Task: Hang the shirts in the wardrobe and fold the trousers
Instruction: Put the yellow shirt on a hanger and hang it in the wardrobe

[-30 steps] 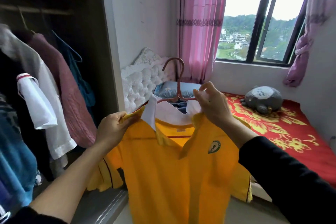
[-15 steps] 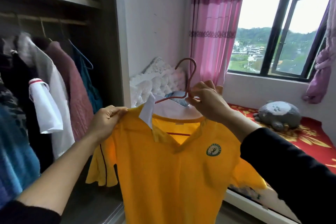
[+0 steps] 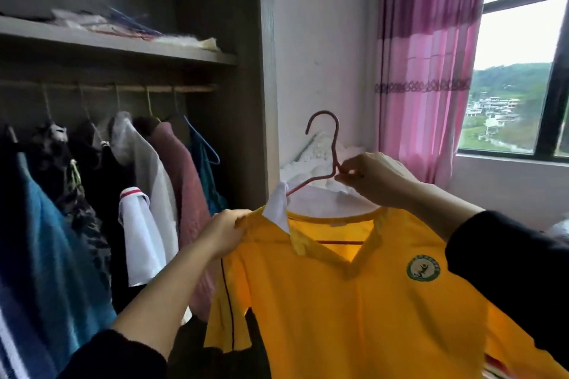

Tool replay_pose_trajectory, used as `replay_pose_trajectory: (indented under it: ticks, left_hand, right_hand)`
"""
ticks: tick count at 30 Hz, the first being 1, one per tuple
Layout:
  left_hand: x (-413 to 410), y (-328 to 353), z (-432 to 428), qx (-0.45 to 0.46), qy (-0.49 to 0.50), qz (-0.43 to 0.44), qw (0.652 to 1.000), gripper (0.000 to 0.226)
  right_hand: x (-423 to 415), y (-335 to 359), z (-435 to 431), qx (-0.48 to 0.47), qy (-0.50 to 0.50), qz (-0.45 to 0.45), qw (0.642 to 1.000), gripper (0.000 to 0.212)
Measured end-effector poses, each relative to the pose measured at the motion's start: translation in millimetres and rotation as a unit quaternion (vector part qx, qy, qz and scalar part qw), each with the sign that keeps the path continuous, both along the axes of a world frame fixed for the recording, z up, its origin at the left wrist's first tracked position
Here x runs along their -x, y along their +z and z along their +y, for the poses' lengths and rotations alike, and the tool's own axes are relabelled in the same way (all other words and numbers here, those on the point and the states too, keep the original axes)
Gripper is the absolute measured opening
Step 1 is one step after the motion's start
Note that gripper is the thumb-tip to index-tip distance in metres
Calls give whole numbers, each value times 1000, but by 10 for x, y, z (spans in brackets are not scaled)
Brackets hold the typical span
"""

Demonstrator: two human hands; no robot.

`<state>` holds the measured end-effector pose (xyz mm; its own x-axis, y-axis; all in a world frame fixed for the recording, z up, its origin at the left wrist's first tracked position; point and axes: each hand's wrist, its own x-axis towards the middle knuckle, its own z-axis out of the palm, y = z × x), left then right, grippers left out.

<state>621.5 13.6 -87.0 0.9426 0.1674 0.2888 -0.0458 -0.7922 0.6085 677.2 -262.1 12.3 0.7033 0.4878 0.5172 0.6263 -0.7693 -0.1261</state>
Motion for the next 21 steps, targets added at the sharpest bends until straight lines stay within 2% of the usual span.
replay_pose_trajectory:
  ticks: [3,8,15,18,21]
  left_hand:
    - [-445,86,325,-37,-5,9,999,26]
    - [-1222,315,931,-130,60,-5,990,53]
    - [-2043,831,1483,-320,134,-56,936,55]
    - [-2301,971,1644,-385,144,-25,911,49]
    - [-2448,1027,1839,-430,152,43,889,46]
  right_hand:
    - [-316,126,401,-7,-1,-20,1000,28]
    - [-877,330,1061,-23,-16,-25,999,28]
    - [-1482,507,1854,-52,-41,-16,998,22]
    - [-1665,499,2120,-43,-52,-31,997,14]
    - [-1844,489,2370,-24,-62,-50,997,11]
